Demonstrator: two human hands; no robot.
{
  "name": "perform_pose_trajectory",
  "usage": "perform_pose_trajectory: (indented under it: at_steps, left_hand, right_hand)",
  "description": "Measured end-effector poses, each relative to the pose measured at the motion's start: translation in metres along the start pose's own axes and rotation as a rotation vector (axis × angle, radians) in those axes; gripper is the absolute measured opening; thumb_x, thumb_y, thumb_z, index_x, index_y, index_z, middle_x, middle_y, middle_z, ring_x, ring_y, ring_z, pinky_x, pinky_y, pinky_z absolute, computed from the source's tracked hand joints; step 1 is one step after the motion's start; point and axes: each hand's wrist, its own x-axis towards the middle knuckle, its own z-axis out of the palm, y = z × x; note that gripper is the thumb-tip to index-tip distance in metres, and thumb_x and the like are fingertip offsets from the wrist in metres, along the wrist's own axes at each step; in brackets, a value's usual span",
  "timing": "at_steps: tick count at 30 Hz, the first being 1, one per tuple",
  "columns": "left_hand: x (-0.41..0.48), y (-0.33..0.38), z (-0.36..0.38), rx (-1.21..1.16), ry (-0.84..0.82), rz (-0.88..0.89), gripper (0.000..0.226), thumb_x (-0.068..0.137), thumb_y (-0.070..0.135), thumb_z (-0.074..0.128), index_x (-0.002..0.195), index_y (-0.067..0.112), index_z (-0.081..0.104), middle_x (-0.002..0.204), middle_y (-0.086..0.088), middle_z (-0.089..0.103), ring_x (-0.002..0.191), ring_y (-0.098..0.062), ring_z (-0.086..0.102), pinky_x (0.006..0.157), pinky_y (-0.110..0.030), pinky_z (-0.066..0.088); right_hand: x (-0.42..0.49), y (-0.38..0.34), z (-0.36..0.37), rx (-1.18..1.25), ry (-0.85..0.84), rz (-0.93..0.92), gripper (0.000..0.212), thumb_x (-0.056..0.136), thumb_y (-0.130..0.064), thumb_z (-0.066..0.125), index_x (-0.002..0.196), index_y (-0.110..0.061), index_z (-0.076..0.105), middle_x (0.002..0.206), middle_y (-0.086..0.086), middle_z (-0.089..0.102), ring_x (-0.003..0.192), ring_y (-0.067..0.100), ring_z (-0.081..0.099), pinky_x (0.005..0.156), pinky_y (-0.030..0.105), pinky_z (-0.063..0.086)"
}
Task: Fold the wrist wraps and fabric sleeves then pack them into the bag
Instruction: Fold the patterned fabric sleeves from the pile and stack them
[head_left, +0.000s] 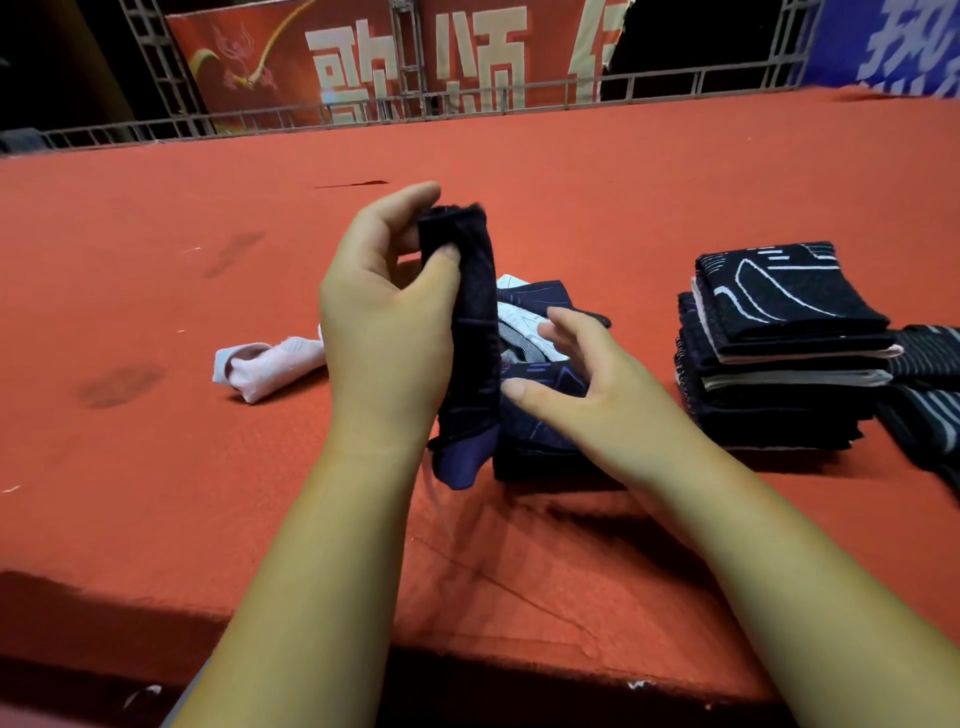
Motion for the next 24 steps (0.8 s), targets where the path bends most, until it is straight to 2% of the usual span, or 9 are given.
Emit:
perform_pose_trajectory:
  at_steps: [3, 7, 11, 13, 16, 17, 19, 21, 24]
  left_hand:
    - [0.003, 0.0, -0.003, -0.225, -0.028, -0.204, 0.037, 0.095, -0.005, 0.068, 0.128, 0.011, 0.073, 0.105, -0.002, 0.079, 0.096, -0.014, 0.073, 0.085, -0.033, 0.06]
    - [0.004, -0.009, -0.01, -0.532, -0.053, -0.522, 0.038, 0.098, -0.002, 0.065, 0.135, 0.002, 0.068, 0.124, -0.025, 0.075, 0.097, -0.03, 0.072, 0.091, -0.047, 0.06]
    - [0.004, -0.024, -0.017, -0.537, -0.048, -0.68, 0.036, 0.097, 0.004, 0.064, 0.133, 0.001, 0.07, 0.115, -0.023, 0.071, 0.095, -0.034, 0.068, 0.09, -0.054, 0.059]
    - [0.004, -0.025, -0.019, -0.538, -0.031, -0.717, 0.031, 0.098, 0.004, 0.062, 0.127, -0.001, 0.072, 0.105, -0.02, 0.071, 0.086, -0.031, 0.069, 0.084, -0.047, 0.06]
    - [0.005, -0.021, -0.021, -0.576, -0.048, -0.757, 0.019, 0.101, 0.007, 0.06, 0.112, 0.008, 0.075, 0.091, -0.014, 0.073, 0.074, -0.027, 0.071, 0.071, -0.038, 0.062]
    - [0.005, -0.018, -0.021, -0.588, -0.049, -0.769, 0.015, 0.101, 0.009, 0.062, 0.108, 0.009, 0.075, 0.089, -0.013, 0.074, 0.074, -0.028, 0.072, 0.07, -0.04, 0.063]
    - [0.006, -0.013, -0.021, -0.563, -0.057, -0.782, 0.016, 0.101, 0.017, 0.067, 0.11, 0.007, 0.074, 0.095, -0.018, 0.077, 0.081, -0.032, 0.076, 0.075, -0.047, 0.065]
    - [0.005, -0.007, -0.021, -0.497, -0.142, -0.791, 0.03, 0.103, 0.026, 0.067, 0.118, 0.002, 0.075, 0.112, -0.022, 0.079, 0.098, -0.035, 0.078, 0.086, -0.051, 0.065]
    - [-0.002, 0.003, -0.018, -0.357, -0.38, -0.787, 0.035, 0.106, 0.035, 0.064, 0.115, 0.005, 0.08, 0.122, -0.021, 0.077, 0.118, -0.039, 0.074, 0.101, -0.048, 0.058]
  right_hand:
    - [-0.001, 0.001, 0.007, 0.218, -0.117, 0.039, 0.089, 0.081, -0.065, 0.074, 0.159, -0.039, 0.039, 0.143, -0.019, 0.066, 0.136, 0.003, 0.06, 0.121, 0.046, 0.043]
    - [-0.003, -0.002, 0.012, 0.382, -0.181, -0.04, 0.062, 0.093, -0.034, 0.068, 0.152, -0.03, 0.05, 0.134, 0.001, 0.073, 0.131, 0.022, 0.067, 0.118, 0.057, 0.045]
    - [-0.003, -0.002, 0.012, 0.435, -0.143, -0.088, 0.05, 0.094, -0.005, 0.058, 0.143, -0.019, 0.058, 0.135, 0.002, 0.073, 0.129, 0.016, 0.067, 0.108, 0.041, 0.053]
    - [-0.003, -0.003, 0.01, 0.439, -0.121, -0.114, 0.047, 0.097, 0.005, 0.056, 0.14, -0.016, 0.058, 0.132, 0.005, 0.074, 0.122, 0.016, 0.07, 0.099, 0.031, 0.055]
    - [-0.002, -0.006, 0.01, 0.43, -0.073, -0.183, 0.046, 0.1, 0.009, 0.057, 0.139, -0.015, 0.06, 0.136, 0.003, 0.072, 0.128, 0.018, 0.067, 0.106, 0.032, 0.054]
    - [-0.002, -0.008, 0.01, 0.449, -0.056, -0.188, 0.045, 0.101, 0.01, 0.057, 0.138, -0.016, 0.06, 0.135, 0.002, 0.072, 0.124, 0.019, 0.069, 0.102, 0.032, 0.056]
    - [-0.002, -0.014, 0.011, 0.512, -0.003, -0.15, 0.041, 0.104, 0.009, 0.056, 0.136, -0.016, 0.06, 0.128, 0.004, 0.074, 0.096, 0.024, 0.072, 0.073, 0.03, 0.062]
    - [-0.002, -0.021, 0.012, 0.563, 0.101, -0.096, 0.035, 0.105, 0.004, 0.057, 0.133, -0.017, 0.06, 0.122, 0.01, 0.074, 0.074, 0.023, 0.067, 0.047, 0.029, 0.054]
    - [0.001, -0.024, 0.01, 0.625, 0.275, 0.004, 0.026, 0.106, -0.003, 0.059, 0.128, -0.016, 0.061, 0.118, 0.008, 0.077, 0.077, 0.017, 0.073, 0.043, 0.026, 0.052]
